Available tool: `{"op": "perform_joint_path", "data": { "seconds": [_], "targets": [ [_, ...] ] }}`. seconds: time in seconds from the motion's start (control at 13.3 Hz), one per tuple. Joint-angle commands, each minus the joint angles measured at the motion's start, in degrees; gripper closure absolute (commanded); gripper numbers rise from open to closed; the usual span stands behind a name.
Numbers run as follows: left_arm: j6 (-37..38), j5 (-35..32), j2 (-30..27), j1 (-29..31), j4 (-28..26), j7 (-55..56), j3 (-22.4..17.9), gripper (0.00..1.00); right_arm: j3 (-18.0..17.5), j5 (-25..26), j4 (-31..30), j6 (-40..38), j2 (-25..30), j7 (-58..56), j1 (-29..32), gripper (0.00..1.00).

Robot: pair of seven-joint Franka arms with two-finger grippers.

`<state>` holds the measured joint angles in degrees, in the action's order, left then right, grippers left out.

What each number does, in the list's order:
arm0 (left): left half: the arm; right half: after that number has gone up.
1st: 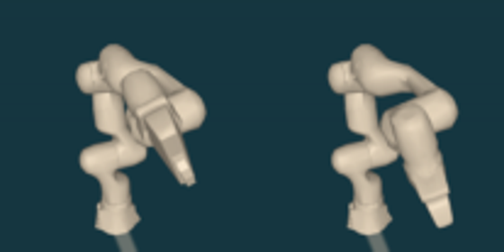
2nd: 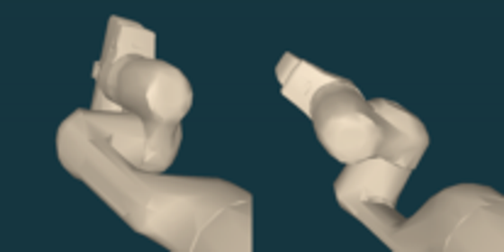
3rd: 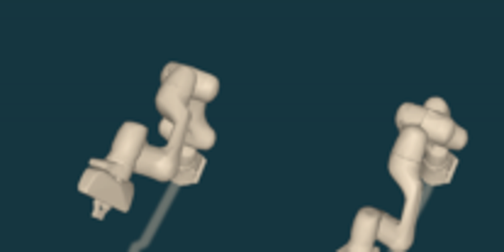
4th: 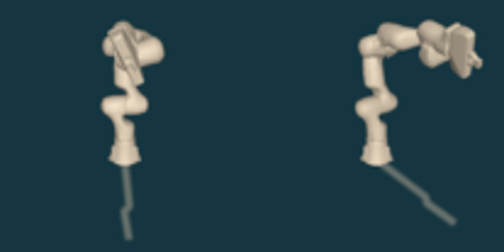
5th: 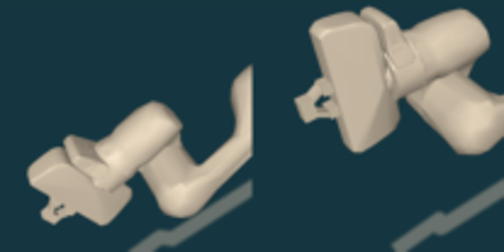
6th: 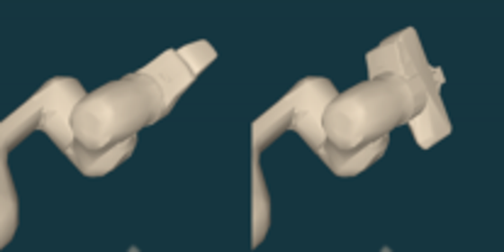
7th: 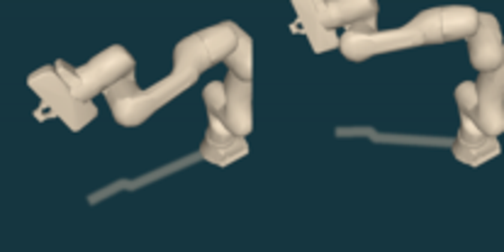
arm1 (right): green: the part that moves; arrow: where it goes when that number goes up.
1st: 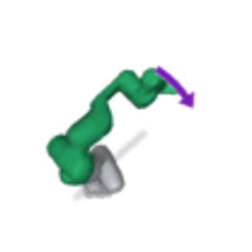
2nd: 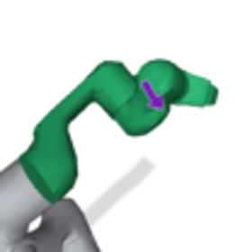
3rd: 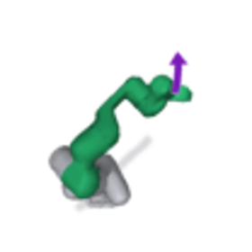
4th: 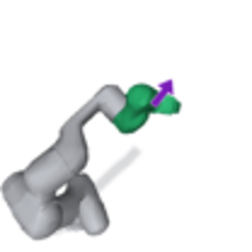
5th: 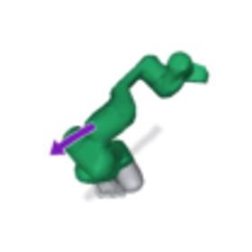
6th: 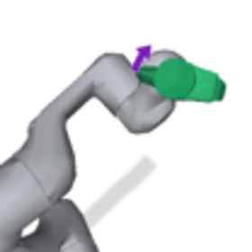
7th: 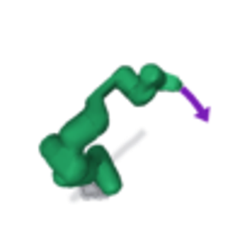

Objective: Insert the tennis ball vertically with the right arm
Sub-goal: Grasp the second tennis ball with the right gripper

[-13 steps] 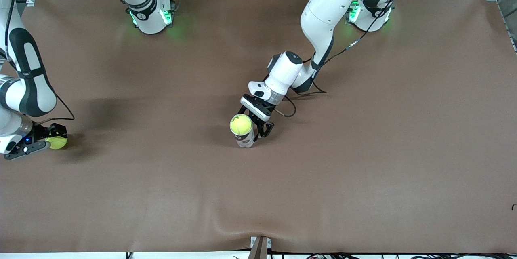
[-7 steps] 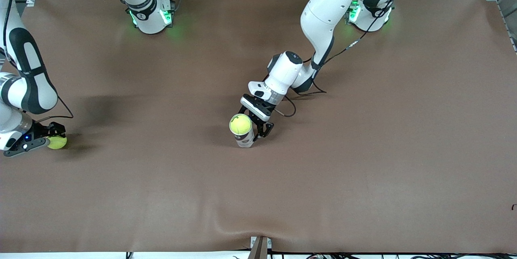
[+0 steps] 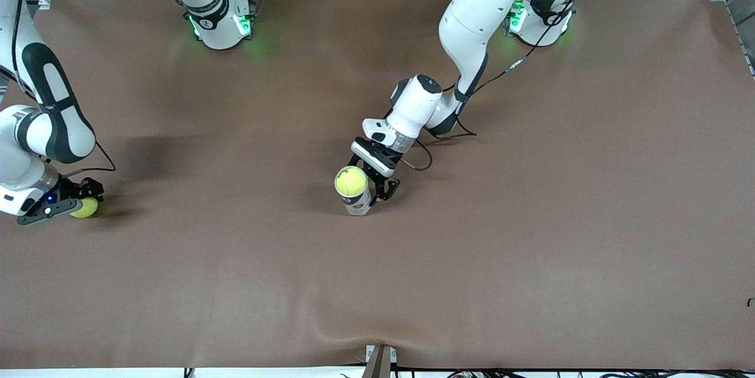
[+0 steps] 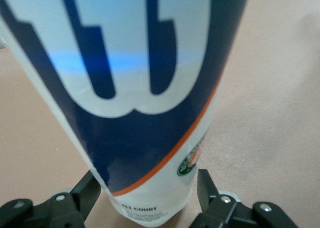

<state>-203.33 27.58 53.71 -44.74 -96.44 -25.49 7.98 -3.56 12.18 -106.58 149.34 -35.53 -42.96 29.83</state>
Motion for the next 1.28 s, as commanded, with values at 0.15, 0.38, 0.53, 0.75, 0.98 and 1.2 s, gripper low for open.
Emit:
{"op": "perform_joint_path", "data": {
  "seconds": [0.15,0.38,0.53,0.75,0.98,1.2],
  "targets": [
    [-0.22,-1.13,-1.59,0.27,-1.74,-0.18,0.19,0.14,-1.28,0.83,-1.18,4.33,0.54,-4.67,1.99,1.0],
    [-0.22,-1.13,-1.59,0.18,-1.74,-0.18,0.19,0.14,-1.89,-1.97,6.73,-11.93,0.46,-4.32,1.2,1.0],
    [-0.22,-1.13,-1.5,0.18,-1.74,-0.18,0.19,0.14,-2.07,-6.71,9.27,-19.04,1.59,-1.87,-0.38,1.0],
    [-0.22,-1.13,-1.59,0.0,-1.74,-0.09,0.19,0.14,-2.68,-7.34,13.41,-29.59,3.96,4.95,-3.27,1.0],
    [-0.22,-1.12,-1.67,0.18,-1.74,-0.09,0.19,0.14,-2.86,-7.95,18.5,-44.52,6.78,20.15,-9.16,1.0],
    [-0.22,-1.13,-1.59,0.18,-1.74,-0.09,0.19,0.14,-2.86,-11.9,22.72,-55.53,9.77,33.52,-14.17,1.0]
  ]
}}
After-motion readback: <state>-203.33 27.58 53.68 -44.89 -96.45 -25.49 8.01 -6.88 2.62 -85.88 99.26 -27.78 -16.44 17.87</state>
